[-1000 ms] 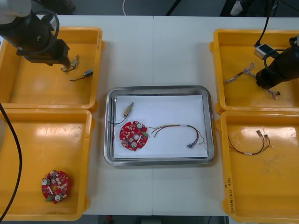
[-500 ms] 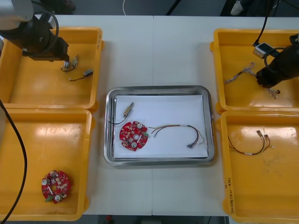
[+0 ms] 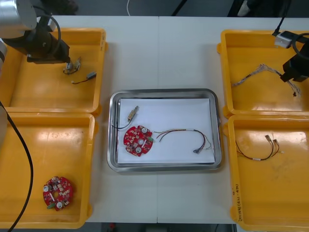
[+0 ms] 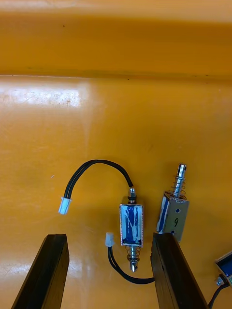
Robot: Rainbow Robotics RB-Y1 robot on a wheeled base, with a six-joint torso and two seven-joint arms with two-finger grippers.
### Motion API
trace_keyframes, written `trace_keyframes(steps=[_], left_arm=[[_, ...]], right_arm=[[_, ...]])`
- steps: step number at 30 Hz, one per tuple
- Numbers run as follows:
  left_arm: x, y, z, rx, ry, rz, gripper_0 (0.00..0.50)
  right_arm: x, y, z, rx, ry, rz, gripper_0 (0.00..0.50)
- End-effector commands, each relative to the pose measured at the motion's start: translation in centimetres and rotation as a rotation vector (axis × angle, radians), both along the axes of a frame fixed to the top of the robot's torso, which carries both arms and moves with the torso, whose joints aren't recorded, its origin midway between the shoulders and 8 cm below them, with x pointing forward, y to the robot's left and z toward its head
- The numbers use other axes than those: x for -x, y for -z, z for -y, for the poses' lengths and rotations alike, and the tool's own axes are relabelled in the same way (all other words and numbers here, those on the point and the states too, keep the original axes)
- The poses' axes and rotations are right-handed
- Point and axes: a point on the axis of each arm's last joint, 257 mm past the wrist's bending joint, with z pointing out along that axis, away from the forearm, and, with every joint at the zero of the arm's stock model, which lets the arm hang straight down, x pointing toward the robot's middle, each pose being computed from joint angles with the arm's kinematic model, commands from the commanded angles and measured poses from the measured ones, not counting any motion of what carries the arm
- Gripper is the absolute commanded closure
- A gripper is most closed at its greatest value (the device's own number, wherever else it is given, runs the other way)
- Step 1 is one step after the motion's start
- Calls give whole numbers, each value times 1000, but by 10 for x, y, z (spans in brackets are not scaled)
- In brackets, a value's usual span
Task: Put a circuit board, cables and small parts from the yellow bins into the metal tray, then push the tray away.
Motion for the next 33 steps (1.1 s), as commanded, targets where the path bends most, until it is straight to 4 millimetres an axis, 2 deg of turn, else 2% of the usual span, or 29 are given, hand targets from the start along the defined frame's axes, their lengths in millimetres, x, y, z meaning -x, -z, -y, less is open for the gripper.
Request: trace_keyframes(steps=[1, 5, 9, 12, 16, 18, 22, 27, 28, 33], left_arm=[[-17, -33, 21, -108, 140, 61, 0], [-17, -30, 22, -129, 149, 55, 0], [-16, -26, 23, -129, 153, 49, 0], [-15, -23, 23, -127, 153, 46, 0], [-15, -16, 23, -141, 160, 43, 0], [-15, -14, 22, -144, 158, 40, 0], [-16, -7, 23, -144, 160, 39, 0], [-21, 4, 24, -147, 159, 53, 0], [-22, 4, 24, -146, 159, 57, 0], [-22, 7, 28, -150, 168, 51, 0]], right_arm=[[15, -49, 33, 61, 19, 44, 500], [24, -73, 27, 101, -8, 54, 500], [17, -94, 16, 128, -40, 125, 500], [12, -107, 1, 133, -82, 175, 500], [4, -129, -31, 151, -169, 264, 500], [3, -134, -44, 160, -202, 289, 500], [2, -142, -89, 194, -317, 342, 500], [10, -139, -141, 221, -458, 356, 500], [12, -138, -146, 223, -471, 356, 500], [22, -130, -195, 239, -589, 370, 500]])
